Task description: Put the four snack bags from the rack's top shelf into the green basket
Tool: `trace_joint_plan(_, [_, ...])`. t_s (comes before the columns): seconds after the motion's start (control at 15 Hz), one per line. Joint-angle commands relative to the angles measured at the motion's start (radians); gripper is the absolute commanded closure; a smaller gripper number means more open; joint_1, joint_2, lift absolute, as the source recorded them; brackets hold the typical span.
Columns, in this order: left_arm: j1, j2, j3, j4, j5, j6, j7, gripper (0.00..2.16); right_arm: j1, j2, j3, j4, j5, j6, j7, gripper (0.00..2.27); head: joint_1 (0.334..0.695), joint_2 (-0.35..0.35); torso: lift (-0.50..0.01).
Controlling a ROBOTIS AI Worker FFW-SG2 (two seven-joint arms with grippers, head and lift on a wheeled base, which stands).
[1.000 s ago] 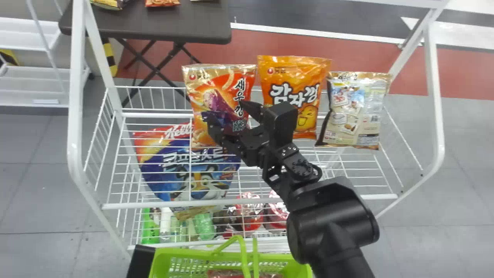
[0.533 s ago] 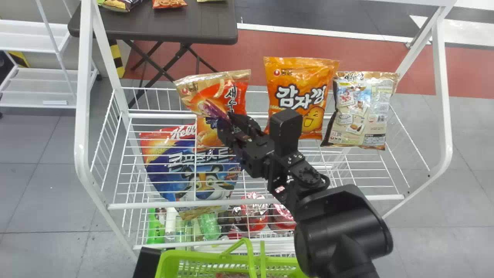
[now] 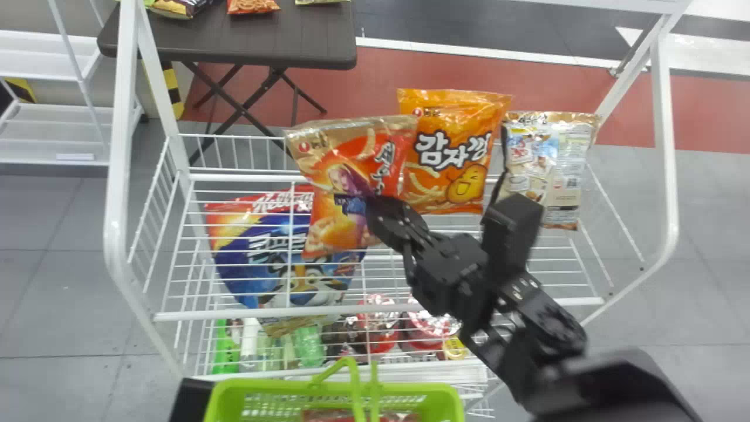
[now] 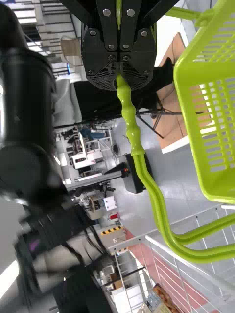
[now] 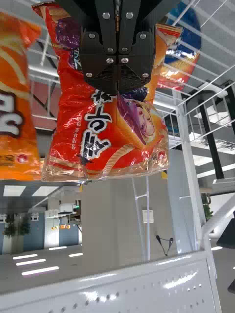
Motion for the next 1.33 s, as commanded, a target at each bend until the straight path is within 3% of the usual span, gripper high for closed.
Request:
trace_joint_plan(0.0, [0.0, -0.004, 0.006, 0.0, 0.0, -0.003, 0.003, 2.15, 0.171, -0.004, -0.129, -0.196, -0.067, 0.116, 0.049, 2.16, 0.695, -0.245, 0.0])
trace_joint_plan(0.13, [0.002, -0.007, 0.012, 0.0, 0.0, -0.006, 0.005, 2.15, 0.261, -0.023, -0.292, -0.305, -0.187, 0.353, 0.1, 2.16, 0.695, -0.35, 0.0])
trace_joint_plan(0.33, [0.02, -0.014, 0.014, 0.0, 0.0, -0.03, 0.016, 2.15, 0.292, -0.041, -0.485, -0.364, -0.319, 0.721, 0.175, 2.16, 0.695, -0.35, 0.0])
trace_joint_plan(0.53, [0.02, -0.014, 0.004, -0.003, -0.001, -0.03, 0.025, 2.15, 0.296, -0.047, -0.554, -0.368, -0.359, 1.046, 0.24, 2.16, 0.695, -0.35, 0.0])
trace_joint_plan(0.6, [0.02, -0.014, 0.0, -0.005, -0.001, -0.03, 0.026, 2.15, 0.301, -0.053, -0.551, -0.359, -0.371, 1.132, 0.247, 2.16, 0.695, -0.35, 0.0])
trace_joint_plan(1.0, [0.028, -0.011, -0.031, -0.031, -0.01, -0.027, 0.032, 2.15, 0.301, -0.063, -0.339, -0.261, -0.391, 1.083, 0.243, 2.16, 0.695, -0.35, 0.0])
trace_joint_plan(1.27, [0.039, -0.01, -0.039, -0.045, -0.01, -0.03, 0.028, 2.15, 0.24, -0.061, -0.103, -0.127, -0.268, 0.877, 0.197, 2.16, 0.695, -0.35, 0.0])
